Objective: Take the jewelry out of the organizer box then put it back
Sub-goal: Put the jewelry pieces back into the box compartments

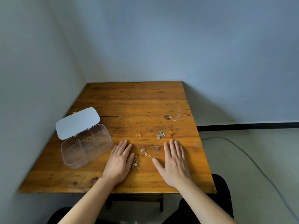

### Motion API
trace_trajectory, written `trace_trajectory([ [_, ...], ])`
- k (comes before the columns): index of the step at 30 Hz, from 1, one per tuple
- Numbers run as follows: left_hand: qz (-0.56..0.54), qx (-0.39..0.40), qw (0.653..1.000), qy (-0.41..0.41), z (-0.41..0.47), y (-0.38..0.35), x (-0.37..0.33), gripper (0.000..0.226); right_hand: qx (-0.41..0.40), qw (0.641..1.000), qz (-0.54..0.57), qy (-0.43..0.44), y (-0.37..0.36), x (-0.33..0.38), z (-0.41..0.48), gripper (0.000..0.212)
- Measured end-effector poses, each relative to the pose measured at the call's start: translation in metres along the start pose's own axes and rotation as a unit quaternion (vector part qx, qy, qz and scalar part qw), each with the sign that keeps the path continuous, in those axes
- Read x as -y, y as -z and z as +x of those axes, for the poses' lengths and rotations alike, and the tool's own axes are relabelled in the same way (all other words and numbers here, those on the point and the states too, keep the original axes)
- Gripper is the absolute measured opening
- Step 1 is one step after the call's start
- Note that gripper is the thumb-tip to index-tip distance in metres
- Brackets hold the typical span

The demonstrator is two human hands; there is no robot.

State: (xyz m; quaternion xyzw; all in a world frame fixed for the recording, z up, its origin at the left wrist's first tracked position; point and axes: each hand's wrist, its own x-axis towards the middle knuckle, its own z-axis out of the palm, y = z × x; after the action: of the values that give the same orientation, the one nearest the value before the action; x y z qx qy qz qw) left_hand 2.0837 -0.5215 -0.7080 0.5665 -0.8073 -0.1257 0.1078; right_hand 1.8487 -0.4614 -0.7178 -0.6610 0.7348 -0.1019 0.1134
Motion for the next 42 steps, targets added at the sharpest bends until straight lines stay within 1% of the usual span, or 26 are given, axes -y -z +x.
trace_trajectory([
  [2, -0.007, -0.007, 1.0, -0.001, -0.001, 0.0, 0.0, 0.066, -0.015, 0.999, 0.042, 0.003, 0.0, -0.002, -0.002, 0.088],
  [5, -0.004, -0.014, 1.0, 0.0, 0.0, -0.001, -0.001, 0.074, -0.06, 0.986, 0.154, 0.016, 0.002, -0.007, -0.008, 0.07],
  [8, 0.006, -0.016, 1.0, 0.003, -0.002, -0.001, -0.002, 0.074, -0.106, 0.951, 0.288, -0.028, 0.007, -0.013, -0.01, 0.055],
  [11, 0.004, -0.02, 1.0, 0.002, -0.002, 0.0, -0.003, 0.068, -0.154, 0.92, 0.355, -0.065, 0.011, -0.017, -0.009, 0.054],
  [13, -0.002, -0.023, 1.0, 0.003, -0.002, 0.0, -0.004, 0.063, -0.163, 0.917, 0.356, -0.072, 0.013, -0.02, -0.005, 0.053],
  [16, -0.009, -0.027, 1.0, 0.005, -0.001, 0.0, -0.002, 0.054, -0.168, 0.935, 0.309, -0.048, 0.018, -0.028, 0.008, 0.05],
  [17, -0.009, -0.033, 0.999, 0.006, 0.0, 0.0, -0.003, 0.052, -0.152, 0.945, 0.286, -0.041, 0.022, -0.031, 0.015, 0.049],
  [19, 0.007, -0.049, 0.999, 0.008, 0.006, 0.001, -0.005, 0.051, -0.094, 0.971, 0.216, -0.031, 0.032, -0.036, 0.033, 0.051],
  [21, 0.026, -0.066, 0.997, 0.014, 0.019, 0.003, -0.008, 0.049, -0.039, 0.989, 0.14, -0.016, 0.041, -0.038, 0.053, 0.053],
  [23, 0.012, -0.068, 0.997, 0.016, 0.035, 0.007, -0.012, 0.044, 0.002, 0.996, 0.087, 0.009, 0.047, -0.034, 0.071, 0.056],
  [26, -0.016, -0.045, 0.999, -0.002, 0.059, 0.009, -0.018, 0.046, 0.046, 0.997, 0.051, 0.047, 0.049, -0.025, 0.09, 0.064],
  [28, -0.027, -0.026, 0.999, -0.014, 0.072, 0.008, -0.022, 0.05, 0.045, 0.994, 0.058, 0.077, 0.046, -0.021, 0.098, 0.06],
  [30, -0.024, -0.017, 0.999, -0.029, 0.081, 0.005, -0.023, 0.05, 0.036, 0.99, 0.093, 0.104, 0.042, -0.019, 0.101, 0.047],
  [33, -0.032, -0.05, 0.997, -0.05, 0.089, 0.001, -0.02, 0.036, 0.01, 0.982, 0.14, 0.126, 0.035, -0.019, 0.104, 0.029],
  [36, -0.065, -0.088, 0.992, -0.058, 0.092, -0.002, -0.022, 0.019, -0.003, 0.979, 0.162, 0.126, 0.032, -0.021, 0.106, 0.024],
  [39, -0.092, -0.084, 0.99, -0.059, 0.093, 0.0, -0.025, 0.011, -0.007, 0.978, 0.174, 0.118, 0.03, -0.02, 0.107, 0.019],
  [42, -0.096, -0.075, 0.99, -0.067, 0.094, 0.002, -0.025, 0.006, -0.008, 0.979, 0.176, 0.108, 0.029, -0.018, 0.108, 0.016],
])
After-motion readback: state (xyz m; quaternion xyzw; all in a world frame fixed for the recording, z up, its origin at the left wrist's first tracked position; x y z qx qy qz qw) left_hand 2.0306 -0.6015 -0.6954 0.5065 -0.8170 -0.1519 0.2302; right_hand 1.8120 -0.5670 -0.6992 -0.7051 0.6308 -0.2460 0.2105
